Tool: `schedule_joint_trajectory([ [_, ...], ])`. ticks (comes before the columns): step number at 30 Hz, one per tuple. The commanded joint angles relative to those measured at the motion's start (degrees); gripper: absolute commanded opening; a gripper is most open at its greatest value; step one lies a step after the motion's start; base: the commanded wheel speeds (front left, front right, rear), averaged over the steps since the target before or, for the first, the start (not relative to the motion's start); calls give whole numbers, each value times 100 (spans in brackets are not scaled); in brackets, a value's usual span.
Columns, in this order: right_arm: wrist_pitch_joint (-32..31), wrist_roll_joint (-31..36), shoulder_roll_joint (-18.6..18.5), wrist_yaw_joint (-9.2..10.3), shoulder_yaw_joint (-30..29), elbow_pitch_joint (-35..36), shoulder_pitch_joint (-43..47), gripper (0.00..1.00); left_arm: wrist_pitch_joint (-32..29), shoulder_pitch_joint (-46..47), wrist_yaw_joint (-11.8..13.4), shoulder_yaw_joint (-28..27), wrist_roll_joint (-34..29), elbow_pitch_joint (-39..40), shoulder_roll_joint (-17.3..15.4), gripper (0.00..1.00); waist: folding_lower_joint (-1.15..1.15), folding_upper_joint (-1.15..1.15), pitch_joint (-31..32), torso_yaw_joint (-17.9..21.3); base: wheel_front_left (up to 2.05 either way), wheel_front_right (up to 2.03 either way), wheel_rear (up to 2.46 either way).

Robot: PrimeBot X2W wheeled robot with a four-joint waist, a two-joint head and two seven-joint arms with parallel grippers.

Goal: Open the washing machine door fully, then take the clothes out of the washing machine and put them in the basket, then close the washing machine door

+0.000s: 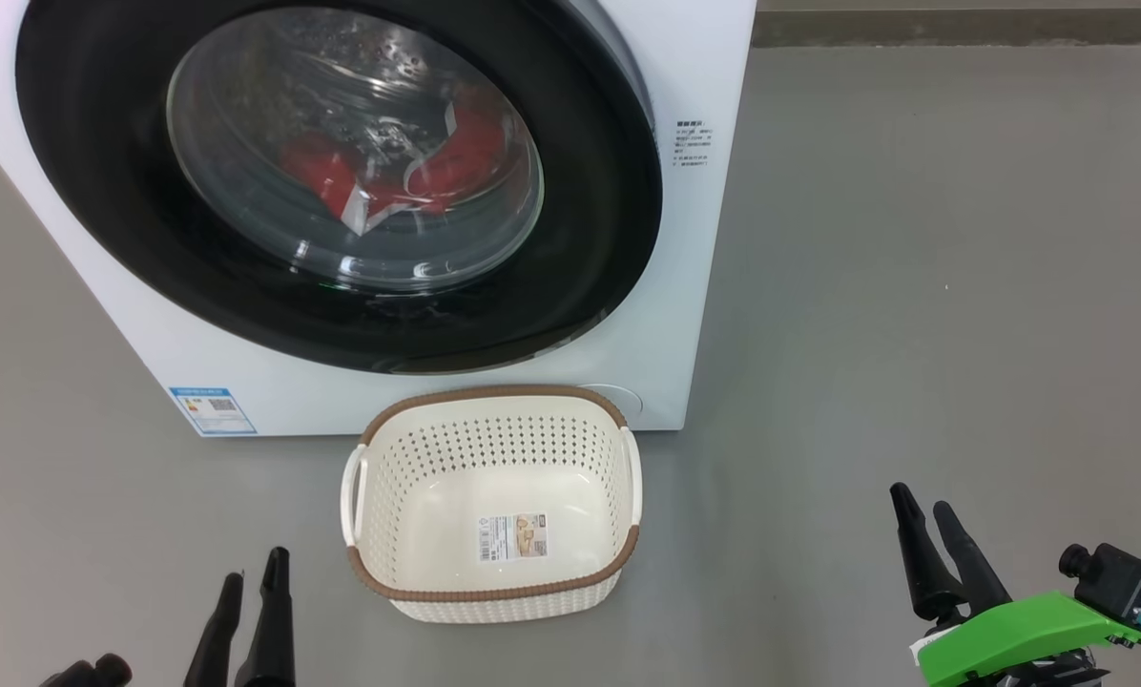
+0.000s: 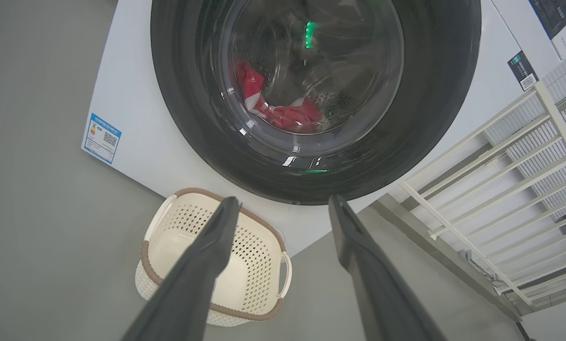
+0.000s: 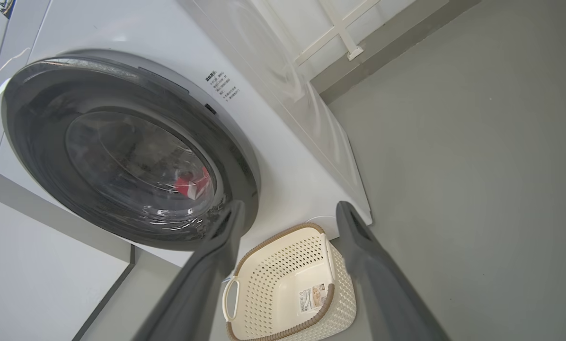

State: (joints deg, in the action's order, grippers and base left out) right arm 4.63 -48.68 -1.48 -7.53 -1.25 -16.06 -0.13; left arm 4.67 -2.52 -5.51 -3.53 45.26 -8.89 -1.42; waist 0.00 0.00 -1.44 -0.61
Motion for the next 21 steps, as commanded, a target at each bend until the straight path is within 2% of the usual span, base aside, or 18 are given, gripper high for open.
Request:
schedule_joint_trajectory([
  [1,71,172,-71,2,80,164,-77,100,67,27,23,-96,-205,209,-102,100,0,0,-6,0,0,0,0],
  [21,424,1531,-96,3,225,128,-5,100,420,-115,6,-131,-1646,307,-118,100,0,0,-29,19,0,0,0],
])
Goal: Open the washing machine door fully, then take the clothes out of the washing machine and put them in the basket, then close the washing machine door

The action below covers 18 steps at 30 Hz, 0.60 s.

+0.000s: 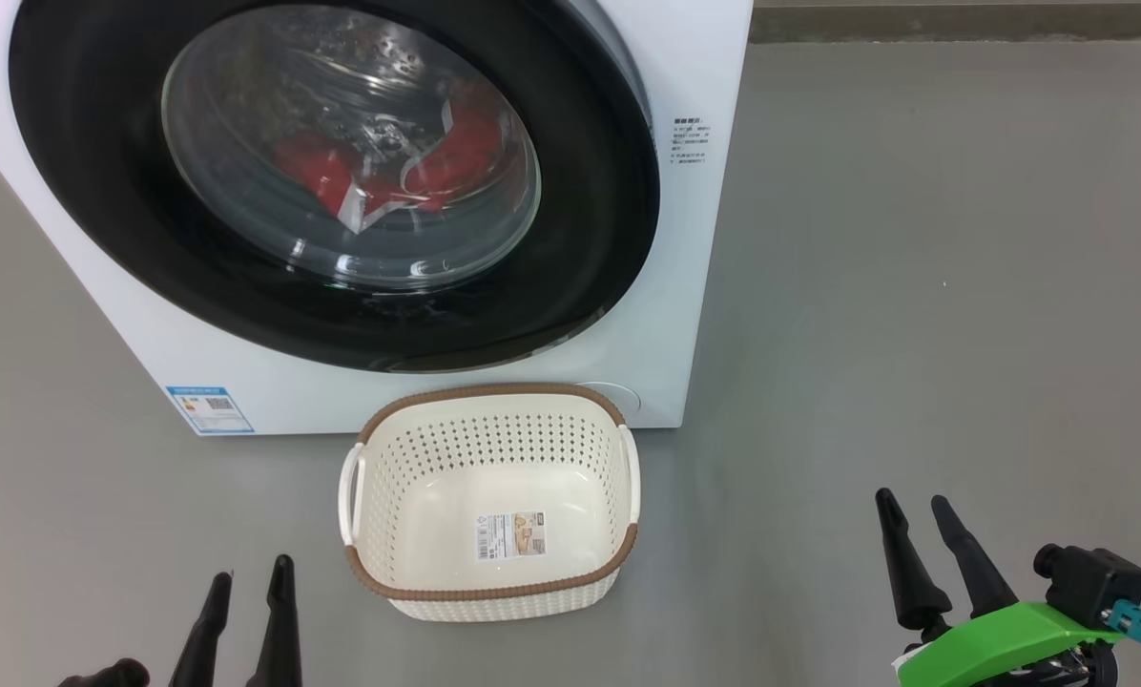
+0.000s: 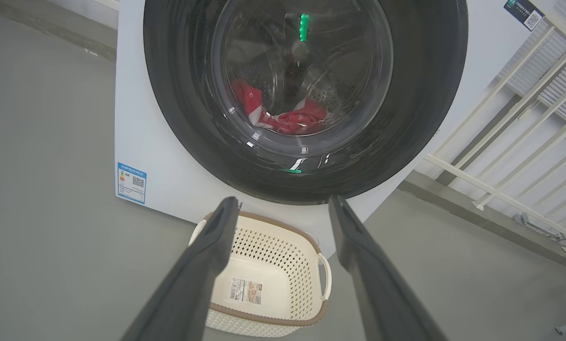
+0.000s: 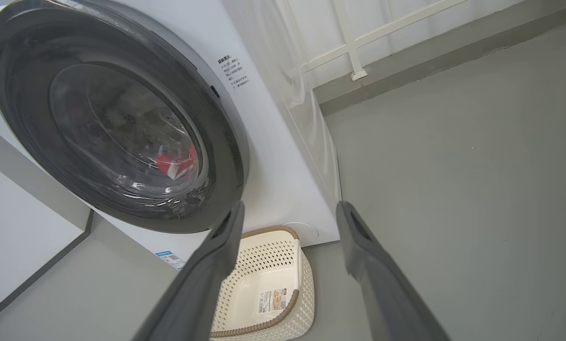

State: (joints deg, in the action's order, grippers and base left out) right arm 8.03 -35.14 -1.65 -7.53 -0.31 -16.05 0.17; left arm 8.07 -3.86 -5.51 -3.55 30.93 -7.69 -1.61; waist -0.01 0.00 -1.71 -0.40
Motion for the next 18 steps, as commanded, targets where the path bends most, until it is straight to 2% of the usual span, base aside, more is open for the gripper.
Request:
schedule_joint_trajectory([
  [1,84,177,-79,3,131,127,-35,100,81,19,6,-129,-214,186,-99,100,0,0,-2,-2,0,0,0],
  [18,370,1215,-99,4,107,-43,24,100,366,-41,-30,-167,-1340,69,-112,100,0,0,-37,20,0,0,0],
])
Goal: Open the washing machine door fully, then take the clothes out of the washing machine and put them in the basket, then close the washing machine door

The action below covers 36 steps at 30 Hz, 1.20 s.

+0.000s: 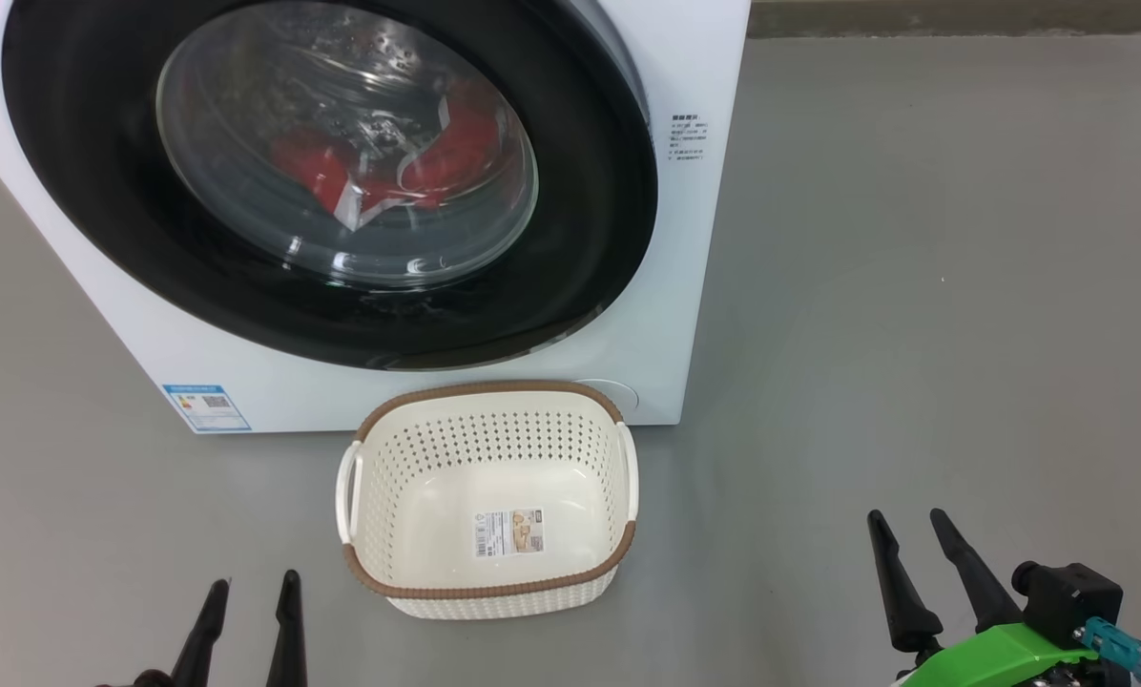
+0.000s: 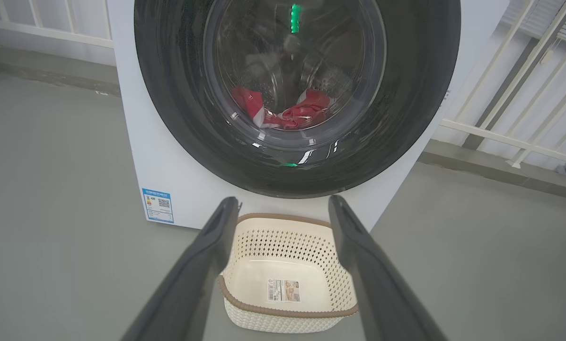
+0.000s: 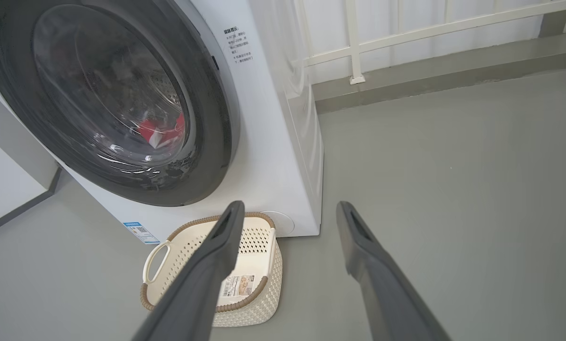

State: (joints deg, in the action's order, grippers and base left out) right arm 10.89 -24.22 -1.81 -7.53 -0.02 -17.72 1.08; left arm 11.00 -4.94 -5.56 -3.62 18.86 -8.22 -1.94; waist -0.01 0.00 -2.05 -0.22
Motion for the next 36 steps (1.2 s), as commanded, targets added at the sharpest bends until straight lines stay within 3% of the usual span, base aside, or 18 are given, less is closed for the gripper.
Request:
schedule_joint_trajectory([
  [1,100,177,-85,4,65,115,-62,100,90,65,-28,-165,-192,111,-80,100,0,0,-8,5,0,0,0],
  [20,411,1305,-107,4,46,49,13,100,400,30,-120,-279,-1208,-21,-94,100,0,0,-63,66,0,0,0],
  [36,411,973,-107,4,195,333,50,100,400,42,-170,-276,-1090,-125,-94,100,0,0,-30,17,0,0,0],
])
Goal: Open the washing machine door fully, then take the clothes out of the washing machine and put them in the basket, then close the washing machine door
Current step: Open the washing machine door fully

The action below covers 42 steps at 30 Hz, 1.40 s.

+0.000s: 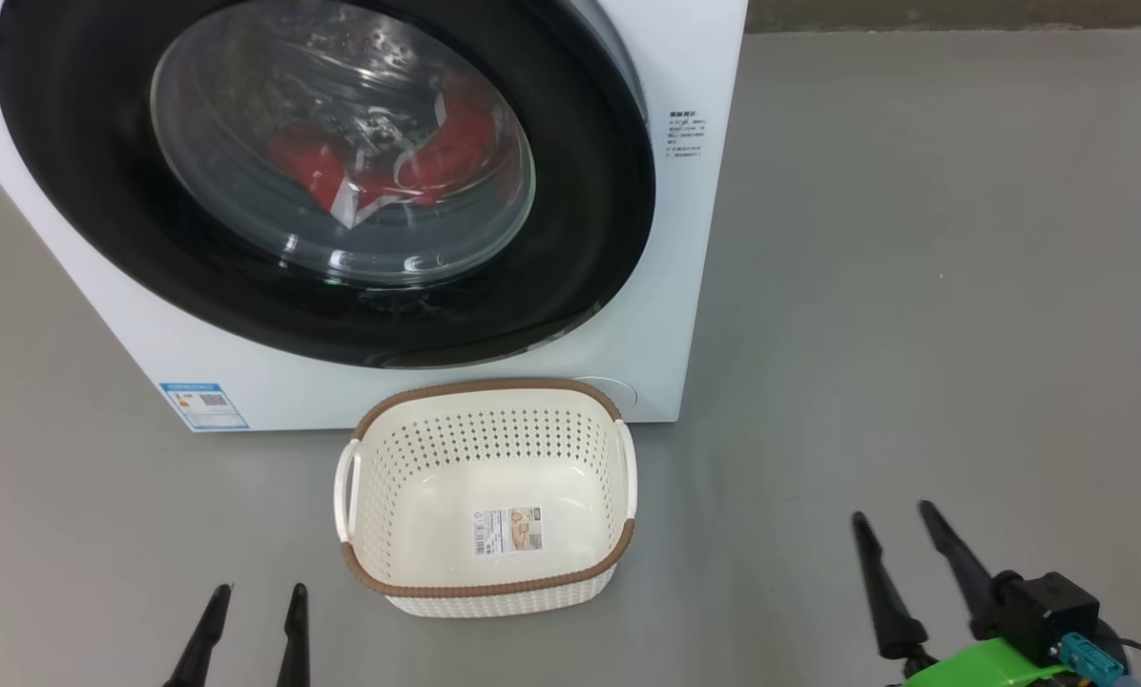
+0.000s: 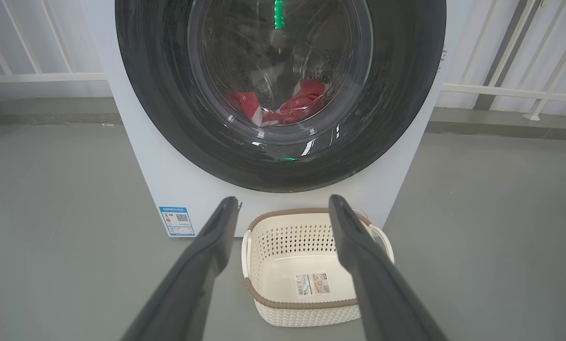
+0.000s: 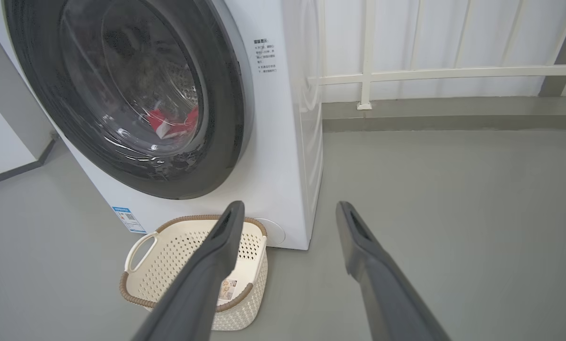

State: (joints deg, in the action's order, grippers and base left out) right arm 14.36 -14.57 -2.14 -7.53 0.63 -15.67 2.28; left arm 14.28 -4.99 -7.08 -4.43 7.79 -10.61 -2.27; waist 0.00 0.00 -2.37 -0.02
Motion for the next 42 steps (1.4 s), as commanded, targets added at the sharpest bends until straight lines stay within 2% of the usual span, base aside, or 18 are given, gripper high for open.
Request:
schedule_joint_trajectory([
  [1,63,-98,-74,4,206,188,-73,36,72,47,-21,-192,17,112,-61,100,0,0,5,-11,0,0,0],
  [2,63,-284,-74,4,287,255,-86,0,72,47,-23,-188,26,115,-61,100,0,0,5,-20,0,0,0],
  [10,63,-1592,-74,4,663,774,-678,0,72,100,-34,-116,80,164,-61,100,0,0,-135,-122,0,0,0],
  [21,63,-3702,-74,4,493,1036,-2338,0,72,489,-39,99,205,169,-61,100,0,0,-747,-505,0,0,0],
  [27,63,-4388,-86,4,491,1041,-3158,0,72,761,-40,249,371,145,-61,100,0,0,-1203,-780,0,0,0],
  [31,63,-4801,-371,4,663,904,-3692,0,72,987,-40,338,482,114,-61,100,0,0,-1522,-961,0,0,0],
  [36,-42,-5726,-921,4,1005,541,-4425,0,72,1291,-40,484,627,40,-61,100,0,0,-1881,-1180,0,0,0],
  [37,-42,-5726,-921,4,1005,541,-4425,0,72,1291,-40,484,627,40,-61,100,0,0,-1881,-1180,0,0,0],
  [42,-428,-6560,-1251,4,1157,170,-4975,0,72,1466,-40,576,729,-12,-61,100,0,0,-2096,-1290,0,0,0],
])
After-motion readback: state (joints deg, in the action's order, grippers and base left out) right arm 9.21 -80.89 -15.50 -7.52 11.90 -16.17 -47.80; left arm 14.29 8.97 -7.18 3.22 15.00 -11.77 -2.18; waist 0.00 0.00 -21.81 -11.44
